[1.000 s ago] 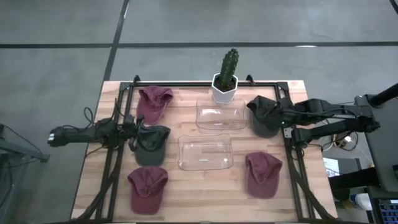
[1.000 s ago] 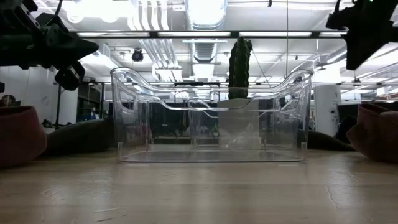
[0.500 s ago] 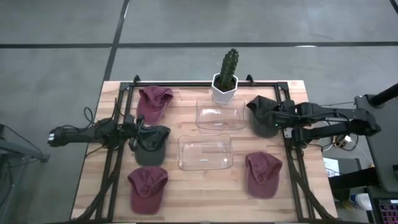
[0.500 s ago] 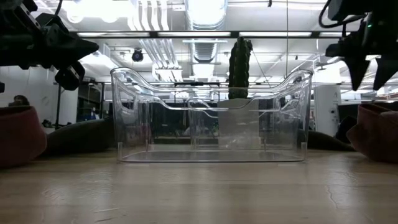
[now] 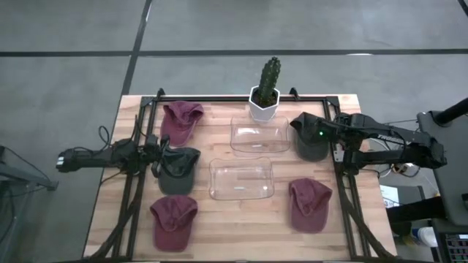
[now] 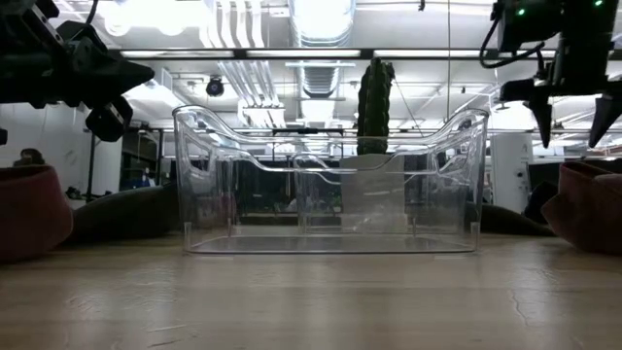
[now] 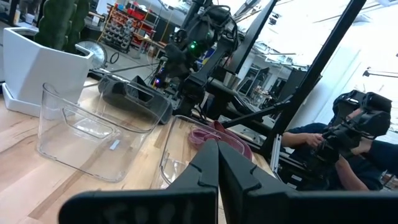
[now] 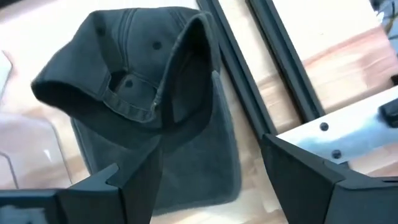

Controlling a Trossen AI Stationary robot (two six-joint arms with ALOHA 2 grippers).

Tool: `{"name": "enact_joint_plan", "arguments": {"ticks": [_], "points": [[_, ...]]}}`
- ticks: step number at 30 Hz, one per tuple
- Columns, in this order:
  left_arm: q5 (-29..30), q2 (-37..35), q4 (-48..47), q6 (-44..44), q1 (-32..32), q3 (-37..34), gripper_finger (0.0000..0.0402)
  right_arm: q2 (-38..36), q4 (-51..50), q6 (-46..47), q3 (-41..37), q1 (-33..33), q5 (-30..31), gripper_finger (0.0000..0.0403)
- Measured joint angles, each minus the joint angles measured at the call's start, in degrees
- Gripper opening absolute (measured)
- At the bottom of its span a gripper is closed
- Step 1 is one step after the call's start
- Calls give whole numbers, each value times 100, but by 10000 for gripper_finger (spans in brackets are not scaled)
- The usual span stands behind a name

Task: Pick & Place hat
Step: Put the right black cap into the top transparent bin

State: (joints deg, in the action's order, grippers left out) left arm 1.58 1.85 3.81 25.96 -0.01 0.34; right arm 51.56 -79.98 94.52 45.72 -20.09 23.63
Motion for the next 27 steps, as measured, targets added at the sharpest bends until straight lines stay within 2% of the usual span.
{"name": "enact_joint_plan", "arguments": {"ticks": [5, 12, 16, 22, 27], "points": [[0, 0, 0, 2, 0, 0, 0, 308, 301, -325, 2, -593, -39, 265], [0, 0, 0, 253, -2, 0, 0, 762, 331, -937, 1, -1773, -182, 265], [-2, 0, 1, 255, -4, 0, 0, 982, 704, -1417, 0, -2358, -383, 265], [-2, 0, 1, 256, -4, 0, 0, 1402, 1891, -2267, 0, -2763, -582, 265], [-2, 0, 0, 258, -4, 0, 0, 1747, 1845, -2509, 0, -3047, -572, 265]]}}
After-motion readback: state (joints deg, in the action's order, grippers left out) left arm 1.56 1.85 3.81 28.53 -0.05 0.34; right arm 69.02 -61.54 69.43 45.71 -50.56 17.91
